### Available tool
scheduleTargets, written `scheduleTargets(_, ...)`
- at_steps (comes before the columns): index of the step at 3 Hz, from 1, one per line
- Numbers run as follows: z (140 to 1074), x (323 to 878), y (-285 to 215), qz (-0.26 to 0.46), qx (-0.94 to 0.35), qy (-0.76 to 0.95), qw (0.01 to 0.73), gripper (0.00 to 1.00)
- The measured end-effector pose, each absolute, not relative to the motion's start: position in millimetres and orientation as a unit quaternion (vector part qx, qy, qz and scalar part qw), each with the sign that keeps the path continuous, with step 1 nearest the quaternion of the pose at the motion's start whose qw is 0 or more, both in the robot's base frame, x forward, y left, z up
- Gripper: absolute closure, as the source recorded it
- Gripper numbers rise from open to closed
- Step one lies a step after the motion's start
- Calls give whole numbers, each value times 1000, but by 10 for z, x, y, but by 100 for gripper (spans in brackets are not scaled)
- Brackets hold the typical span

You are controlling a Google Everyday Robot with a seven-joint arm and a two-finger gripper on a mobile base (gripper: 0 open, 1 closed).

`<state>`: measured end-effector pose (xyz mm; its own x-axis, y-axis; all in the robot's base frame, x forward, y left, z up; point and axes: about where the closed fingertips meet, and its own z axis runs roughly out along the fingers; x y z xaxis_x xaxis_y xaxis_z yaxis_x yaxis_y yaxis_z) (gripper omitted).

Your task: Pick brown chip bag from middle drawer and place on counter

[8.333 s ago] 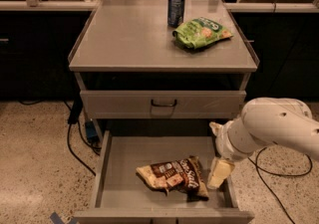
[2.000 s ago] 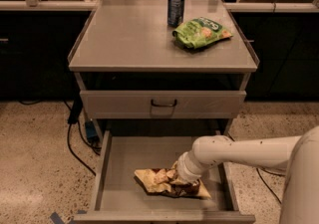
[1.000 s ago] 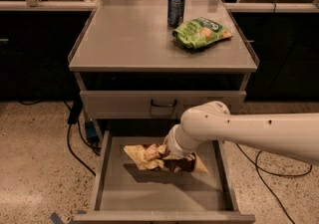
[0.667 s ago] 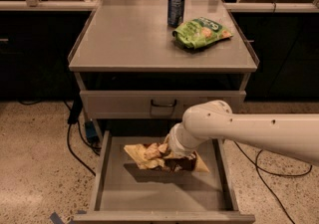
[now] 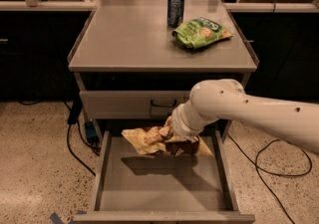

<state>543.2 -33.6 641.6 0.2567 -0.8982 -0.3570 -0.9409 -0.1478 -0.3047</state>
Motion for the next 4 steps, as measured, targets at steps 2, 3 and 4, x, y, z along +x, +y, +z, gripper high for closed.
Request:
scheduleTargets(2,6731,5579,-312,39,-766,588,256,100)
scheduleTargets(3,6972,5687,-304,27,-776,575,258,100)
scheduleTargets(4,7309,5845,-302,13,-786,560,262,100)
